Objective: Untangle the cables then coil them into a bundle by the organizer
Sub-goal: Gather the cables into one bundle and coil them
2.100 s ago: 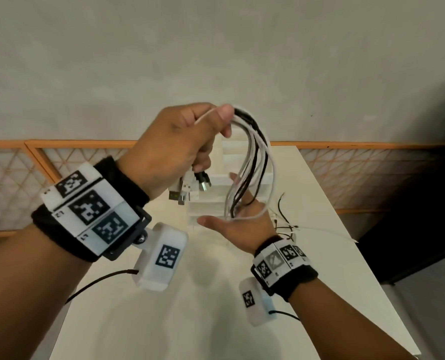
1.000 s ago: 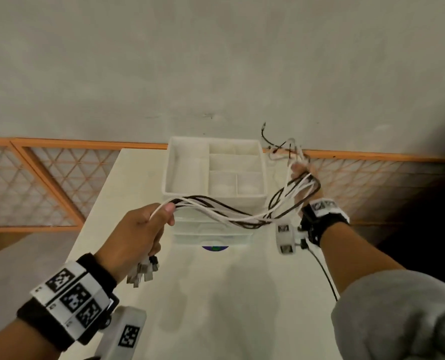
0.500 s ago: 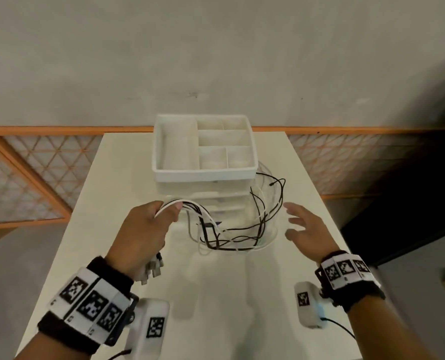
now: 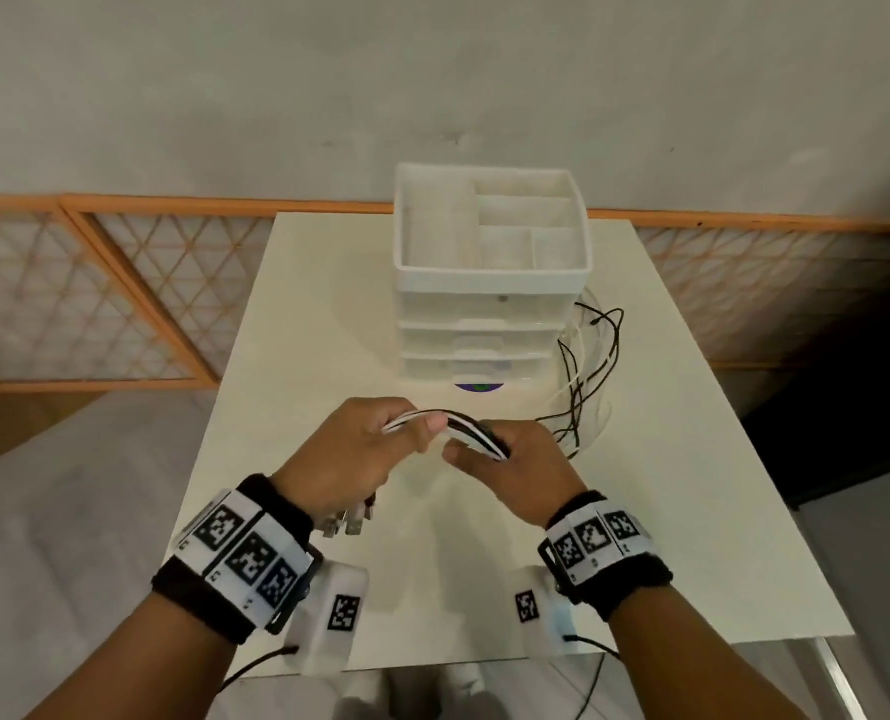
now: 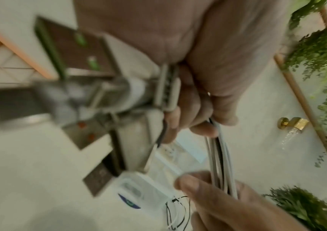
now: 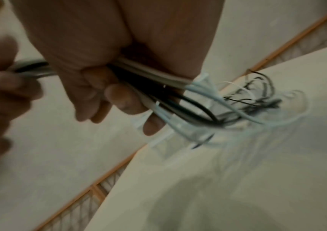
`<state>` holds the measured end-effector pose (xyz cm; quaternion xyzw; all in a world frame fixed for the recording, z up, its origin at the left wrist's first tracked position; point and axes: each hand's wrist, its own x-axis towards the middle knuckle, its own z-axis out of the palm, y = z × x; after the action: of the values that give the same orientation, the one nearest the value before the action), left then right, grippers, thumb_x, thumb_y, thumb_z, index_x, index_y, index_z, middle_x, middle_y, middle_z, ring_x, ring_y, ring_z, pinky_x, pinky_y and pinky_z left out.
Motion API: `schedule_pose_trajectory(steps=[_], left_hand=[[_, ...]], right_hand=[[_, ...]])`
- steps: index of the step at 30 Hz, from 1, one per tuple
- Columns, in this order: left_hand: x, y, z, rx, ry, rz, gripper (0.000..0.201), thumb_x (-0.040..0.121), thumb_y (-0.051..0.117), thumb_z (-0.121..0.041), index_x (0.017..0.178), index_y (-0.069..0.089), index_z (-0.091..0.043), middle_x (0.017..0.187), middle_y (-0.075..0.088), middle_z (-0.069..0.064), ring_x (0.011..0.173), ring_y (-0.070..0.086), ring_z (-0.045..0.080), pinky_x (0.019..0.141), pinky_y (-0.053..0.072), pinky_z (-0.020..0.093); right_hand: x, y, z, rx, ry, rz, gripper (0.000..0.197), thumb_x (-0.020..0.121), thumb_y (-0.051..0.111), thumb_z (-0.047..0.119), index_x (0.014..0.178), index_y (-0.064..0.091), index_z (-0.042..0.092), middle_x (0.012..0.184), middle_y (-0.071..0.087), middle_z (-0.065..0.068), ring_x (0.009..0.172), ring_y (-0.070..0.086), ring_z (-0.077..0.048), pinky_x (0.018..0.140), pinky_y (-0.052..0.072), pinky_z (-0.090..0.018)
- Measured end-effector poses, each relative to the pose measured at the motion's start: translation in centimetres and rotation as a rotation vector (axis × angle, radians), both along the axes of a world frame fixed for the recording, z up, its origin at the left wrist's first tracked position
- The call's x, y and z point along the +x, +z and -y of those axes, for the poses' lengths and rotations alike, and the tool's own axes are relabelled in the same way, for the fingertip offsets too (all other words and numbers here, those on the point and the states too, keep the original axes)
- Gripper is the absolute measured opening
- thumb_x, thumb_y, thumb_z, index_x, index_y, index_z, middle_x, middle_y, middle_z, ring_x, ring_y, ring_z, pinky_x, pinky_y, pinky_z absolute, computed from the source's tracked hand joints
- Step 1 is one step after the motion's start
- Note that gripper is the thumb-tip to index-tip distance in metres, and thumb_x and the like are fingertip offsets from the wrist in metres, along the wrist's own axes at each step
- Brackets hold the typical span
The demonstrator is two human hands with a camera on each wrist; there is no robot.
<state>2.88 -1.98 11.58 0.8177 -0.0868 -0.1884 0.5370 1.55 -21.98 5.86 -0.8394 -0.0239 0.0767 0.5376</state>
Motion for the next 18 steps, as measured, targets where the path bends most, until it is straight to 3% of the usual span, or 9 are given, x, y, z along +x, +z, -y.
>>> schedule_pose_trajectory(steps=[2, 4, 6, 10, 14, 18], left_hand=[[0.1, -1.2, -0.9, -0.038, 0.143, -0.021, 0.040, 0.093, 0.060, -0.045, 0.067, 0.057, -0.015, 0.050, 0.027, -0.006, 0.041, 0.025, 0.016, 0.047, 0.025, 0.024], [0.1, -2.4, -0.9, -0.082, 0.261, -0.056, 0.041, 0.094, 0.059, -0.045, 0.068, 0.057, -0.014, 0.049, 0.026, -0.006, 0.042, 0.023, 0.017, 0.048, 0.024, 0.026], [0.0, -3.3, -0.2, -0.156, 0.380, -0.077, 0.042, 0.094, 0.059, -0.045, 0.070, 0.058, -0.011, 0.051, 0.028, -0.004, 0.042, 0.024, 0.017, 0.048, 0.025, 0.028], [0.5, -4.7, 1.7, -0.246, 0.569, -0.114, 0.045, 0.098, 0.051, -0.044, 0.076, 0.060, -0.007, 0.051, 0.032, 0.001, 0.037, 0.029, 0.013, 0.047, 0.032, 0.024], [0.7, -5.1, 2.6, -0.185, 0.583, -0.123, 0.051, 0.101, 0.036, -0.051, 0.081, 0.058, -0.010, 0.052, 0.040, 0.000, 0.043, 0.038, 0.017, 0.051, 0.037, 0.026], [-0.2, -4.5, 3.6, -0.171, 0.390, -0.177, 0.079, 0.090, 0.011, -0.076, 0.086, 0.059, -0.014, 0.057, 0.048, -0.001, 0.048, 0.045, 0.016, 0.055, 0.041, 0.028]], right_hand=[[-0.7, -0.4, 1.0, 0.104, -0.053, -0.087, 0.003, 0.085, 0.078, 0.023, 0.087, 0.077, 0.022, 0.053, 0.055, 0.015, 0.049, 0.044, -0.001, 0.053, 0.036, -0.015], [-1.3, -0.5, 1.8, 0.228, -0.106, -0.099, 0.013, 0.089, 0.072, 0.021, 0.100, 0.079, 0.024, 0.057, 0.052, 0.006, 0.052, 0.041, -0.010, 0.052, 0.036, -0.016], [-1.6, -0.5, 1.9, 0.310, -0.172, -0.045, 0.020, 0.096, 0.063, 0.018, 0.109, 0.077, 0.025, 0.060, 0.053, 0.000, 0.054, 0.039, -0.015, 0.053, 0.037, -0.020], [-1.8, -0.2, -0.3, 0.428, -0.324, 0.041, 0.023, 0.098, 0.059, 0.012, 0.113, 0.073, 0.023, 0.061, 0.061, 0.003, 0.053, 0.038, -0.014, 0.052, 0.037, -0.020], [-2.4, 0.2, -2.7, 0.510, -0.386, 0.088, 0.025, 0.095, 0.063, 0.011, 0.117, 0.072, 0.020, 0.064, 0.067, 0.001, 0.053, 0.041, -0.013, 0.054, 0.042, -0.019], [-2.5, 1.0, -4.2, 0.518, -0.334, 0.138, 0.027, 0.092, 0.067, 0.010, 0.113, 0.072, 0.025, 0.069, 0.072, 0.002, 0.055, 0.048, -0.010, 0.059, 0.047, -0.020]])
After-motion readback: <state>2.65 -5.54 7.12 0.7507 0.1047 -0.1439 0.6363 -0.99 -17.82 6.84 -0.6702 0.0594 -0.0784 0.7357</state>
